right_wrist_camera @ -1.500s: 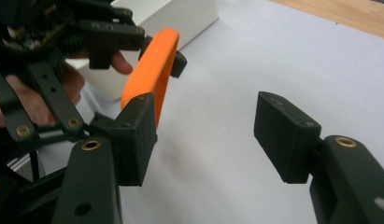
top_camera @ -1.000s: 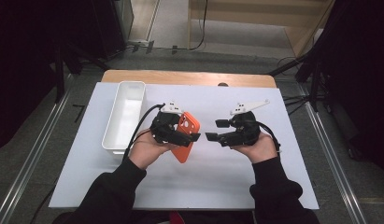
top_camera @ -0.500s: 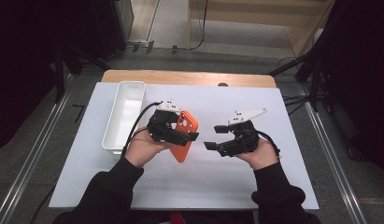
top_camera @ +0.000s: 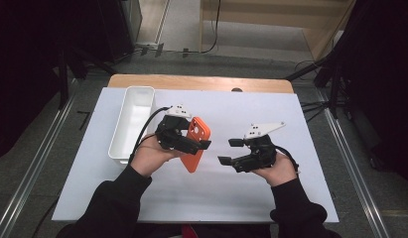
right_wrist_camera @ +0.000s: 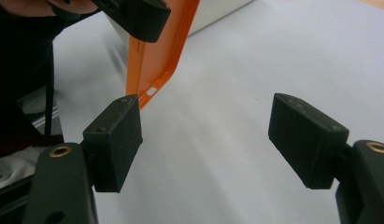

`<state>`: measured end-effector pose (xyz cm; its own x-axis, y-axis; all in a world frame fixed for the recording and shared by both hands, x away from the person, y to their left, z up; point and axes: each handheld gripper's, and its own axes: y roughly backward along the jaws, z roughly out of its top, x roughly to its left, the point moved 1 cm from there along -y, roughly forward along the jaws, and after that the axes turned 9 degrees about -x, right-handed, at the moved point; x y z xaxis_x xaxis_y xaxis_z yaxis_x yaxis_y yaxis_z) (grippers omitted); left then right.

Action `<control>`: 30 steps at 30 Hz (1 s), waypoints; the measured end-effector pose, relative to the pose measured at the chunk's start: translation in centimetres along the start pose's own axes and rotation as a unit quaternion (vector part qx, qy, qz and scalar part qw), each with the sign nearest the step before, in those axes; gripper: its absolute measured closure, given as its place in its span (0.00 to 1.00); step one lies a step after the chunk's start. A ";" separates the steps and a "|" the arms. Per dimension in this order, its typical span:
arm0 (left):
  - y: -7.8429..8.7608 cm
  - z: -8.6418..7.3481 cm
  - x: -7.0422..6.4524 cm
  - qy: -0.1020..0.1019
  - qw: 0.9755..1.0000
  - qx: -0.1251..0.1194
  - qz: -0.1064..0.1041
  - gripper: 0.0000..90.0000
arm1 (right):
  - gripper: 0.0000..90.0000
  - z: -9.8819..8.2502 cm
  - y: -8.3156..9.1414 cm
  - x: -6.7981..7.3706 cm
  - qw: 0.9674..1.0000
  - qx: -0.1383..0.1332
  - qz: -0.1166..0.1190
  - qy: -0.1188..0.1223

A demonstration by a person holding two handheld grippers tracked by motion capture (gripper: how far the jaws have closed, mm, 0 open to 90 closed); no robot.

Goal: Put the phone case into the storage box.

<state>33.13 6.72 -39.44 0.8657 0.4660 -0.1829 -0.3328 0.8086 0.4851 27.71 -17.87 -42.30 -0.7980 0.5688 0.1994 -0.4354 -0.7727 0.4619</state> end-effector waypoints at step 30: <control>0.9 0.1 0.6 -0.001 1.000 0.008 -0.021 0.18 | 0.27 -5.9 1.0 0.0 1.000 -0.004 0.004 -0.006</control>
<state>33.43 7.73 -39.00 0.8798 0.4304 -0.2019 -0.2893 0.8217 0.4911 24.81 -20.36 -46.97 -0.7959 0.5664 0.2141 -0.4327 -0.7793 0.4533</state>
